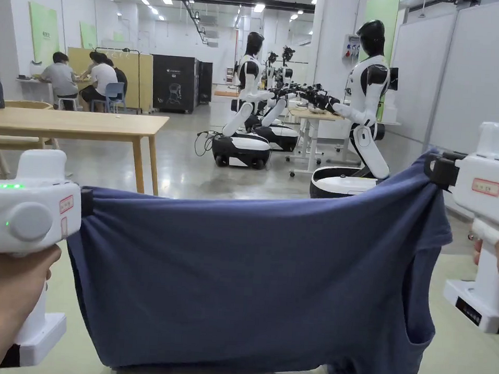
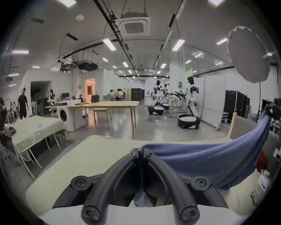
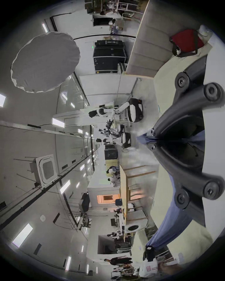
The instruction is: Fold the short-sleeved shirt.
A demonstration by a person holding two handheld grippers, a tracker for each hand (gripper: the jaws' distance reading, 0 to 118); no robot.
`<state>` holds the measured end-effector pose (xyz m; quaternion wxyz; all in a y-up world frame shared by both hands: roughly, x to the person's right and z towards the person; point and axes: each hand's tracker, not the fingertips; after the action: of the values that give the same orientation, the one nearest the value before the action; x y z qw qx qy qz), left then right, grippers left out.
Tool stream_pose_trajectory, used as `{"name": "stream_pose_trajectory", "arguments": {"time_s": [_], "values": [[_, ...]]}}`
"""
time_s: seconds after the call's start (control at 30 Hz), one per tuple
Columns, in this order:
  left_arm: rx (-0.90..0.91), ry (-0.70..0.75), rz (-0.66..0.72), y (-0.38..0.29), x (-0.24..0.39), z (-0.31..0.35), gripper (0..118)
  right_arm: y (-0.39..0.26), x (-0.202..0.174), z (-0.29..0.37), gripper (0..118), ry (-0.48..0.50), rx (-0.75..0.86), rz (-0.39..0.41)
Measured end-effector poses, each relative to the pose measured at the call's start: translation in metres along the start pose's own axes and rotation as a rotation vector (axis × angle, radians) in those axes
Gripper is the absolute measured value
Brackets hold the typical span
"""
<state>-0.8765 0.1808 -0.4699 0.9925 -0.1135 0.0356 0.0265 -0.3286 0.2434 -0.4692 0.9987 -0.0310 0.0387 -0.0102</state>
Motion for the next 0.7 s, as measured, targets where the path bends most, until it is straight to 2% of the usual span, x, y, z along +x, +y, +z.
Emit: {"name": "stream_pose_trajectory", "arguments": {"time_s": [0.13,0.2,0.3,0.4,0.47,0.6,0.7], "values": [[0.019,-0.053,-0.012,-0.026,-0.007,0.059,3,-0.03,0.007,0.068,3,0.029,-0.043,-0.02],[-0.012,-0.095,-0.022,-0.048,-0.01,0.093,3,-0.057,0.008,0.104,4,0.055,-0.105,0.003],[-0.077,-0.126,-0.008,-0.098,-0.016,0.14,3,-0.115,0.006,0.163,3,0.077,-0.175,0.021],[-0.168,-0.128,0.02,-0.165,-0.023,0.182,4,-0.189,0.005,0.214,4,0.098,-0.294,-0.008],[-0.255,-0.116,0.015,-0.215,-0.028,0.204,4,-0.242,0.001,0.24,3,0.034,-0.4,-0.015],[-0.402,-0.078,0.059,-0.298,-0.041,0.225,4,-0.333,0.003,0.265,3,-0.012,-0.605,-0.062],[-0.447,-0.067,0.09,-0.321,-0.057,0.218,5,-0.352,0.007,0.276,4,-0.028,-0.591,-0.151]]}}
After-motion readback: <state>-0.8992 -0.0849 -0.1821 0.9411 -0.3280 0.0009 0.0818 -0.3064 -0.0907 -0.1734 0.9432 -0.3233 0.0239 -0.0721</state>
